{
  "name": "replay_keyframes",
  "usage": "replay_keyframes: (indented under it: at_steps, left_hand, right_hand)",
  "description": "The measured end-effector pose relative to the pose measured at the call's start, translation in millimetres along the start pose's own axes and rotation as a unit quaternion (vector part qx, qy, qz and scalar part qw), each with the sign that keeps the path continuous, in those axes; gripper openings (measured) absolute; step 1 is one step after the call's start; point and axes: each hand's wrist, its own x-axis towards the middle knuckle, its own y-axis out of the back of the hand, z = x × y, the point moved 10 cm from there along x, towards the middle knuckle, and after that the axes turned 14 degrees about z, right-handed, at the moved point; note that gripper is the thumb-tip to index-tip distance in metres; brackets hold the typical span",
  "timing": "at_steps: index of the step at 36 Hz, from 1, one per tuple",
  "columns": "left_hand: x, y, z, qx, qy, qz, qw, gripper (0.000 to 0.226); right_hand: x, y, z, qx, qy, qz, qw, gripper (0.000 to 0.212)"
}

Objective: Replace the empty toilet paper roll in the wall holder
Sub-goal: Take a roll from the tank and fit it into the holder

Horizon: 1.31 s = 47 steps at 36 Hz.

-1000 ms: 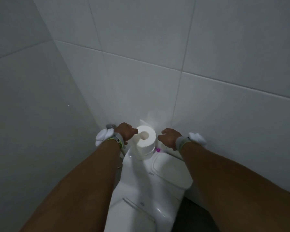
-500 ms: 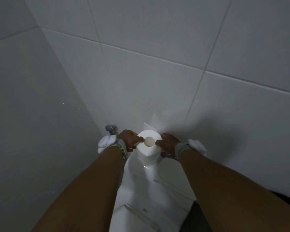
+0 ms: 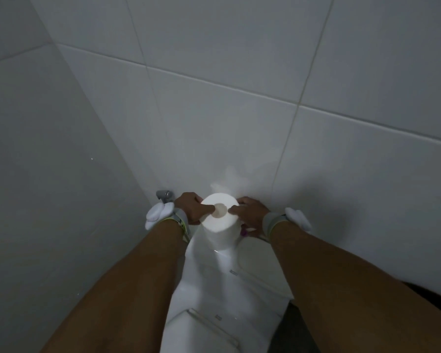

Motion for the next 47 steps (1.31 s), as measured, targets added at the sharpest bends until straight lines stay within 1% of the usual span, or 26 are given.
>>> replay_keyframes:
  at_steps: [3,7,10,12,15,18,21,23,24,26,29,33,35,37,39,40,42,44,45,47]
  left_hand:
    - [-7,4,5,-0.024,0.007,-0.001,1.000,0.021]
    - [-23,5,18,-0.036,0.002,-0.016,0.999,0.031]
    - [-38,0,30,-0.026,-0.006,-0.044,0.999,0.023]
    - [-44,-3,36,-0.028,-0.007,-0.058,0.998,0.017]
    - [-63,-11,52,-0.041,-0.011,-0.074,0.996,0.010]
    - [-80,-19,71,-0.051,-0.025,-0.088,0.995,0.009]
    - [-108,-31,97,-0.044,-0.041,-0.116,0.991,0.010]
    - [-127,-40,115,-0.038,-0.053,-0.129,0.990,0.012]
    - [-136,-44,124,-0.036,-0.057,-0.134,0.989,0.012]
    - [-150,-51,137,-0.043,-0.060,-0.145,0.987,0.013]
    - [-181,-69,158,-0.046,-0.069,-0.170,0.982,0.010]
    - [-213,-95,178,-0.075,-0.051,-0.215,0.972,0.022]
    - [-236,-109,191,-0.081,-0.051,-0.240,0.966,0.029]
    - [-258,-124,206,-0.074,-0.059,-0.262,0.960,0.026]
    - [-273,-136,217,-0.058,-0.069,-0.266,0.960,0.014]
    - [-279,-143,224,-0.041,-0.085,-0.253,0.963,0.012]
    - [-281,-148,231,-0.001,-0.121,-0.217,0.969,0.016]
    - [-297,-160,239,0.022,-0.136,-0.218,0.966,0.019]
    - [-307,-165,241,0.021,-0.127,-0.231,0.964,0.020]
    - [-331,-179,243,-0.012,-0.077,-0.278,0.957,0.022]
  right_hand:
    - [-9,12,-6,0.010,0.014,0.004,1.000,0.036]
    - [-30,32,-13,0.017,0.021,-0.006,1.000,0.034]
    - [-47,46,-5,0.016,-0.014,-0.027,0.999,0.026]
    - [-54,53,-3,0.007,-0.023,-0.036,0.999,0.025]
    - [-72,79,2,0.001,-0.023,-0.028,0.999,0.031]
    - [-84,106,11,0.015,-0.040,-0.012,0.999,0.046]
    - [-102,140,25,0.057,-0.054,0.002,0.997,0.047]
    - [-113,163,34,0.078,-0.050,0.010,0.996,0.041]
    - [-119,175,39,0.084,-0.047,0.016,0.995,0.033]
    - [-131,192,48,0.081,-0.046,0.020,0.995,0.011]
    - [-154,224,65,0.092,-0.044,0.015,0.995,0.008]
    - [-177,256,82,0.111,-0.042,0.008,0.993,0.033]
    - [-192,277,94,0.121,-0.045,0.023,0.991,0.040]
    - [-205,298,108,0.119,-0.050,0.039,0.991,0.045]
    - [-215,314,120,0.129,-0.050,0.051,0.989,0.045]
    - [-222,324,127,0.135,-0.048,0.054,0.988,0.044]
    - [-228,333,133,0.141,-0.048,0.055,0.987,0.044]
    - [-237,348,145,0.152,-0.053,0.063,0.985,0.045]
    - [-240,354,149,0.157,-0.055,0.069,0.984,0.045]
    - [-246,366,162,0.170,-0.065,0.084,0.980,0.045]
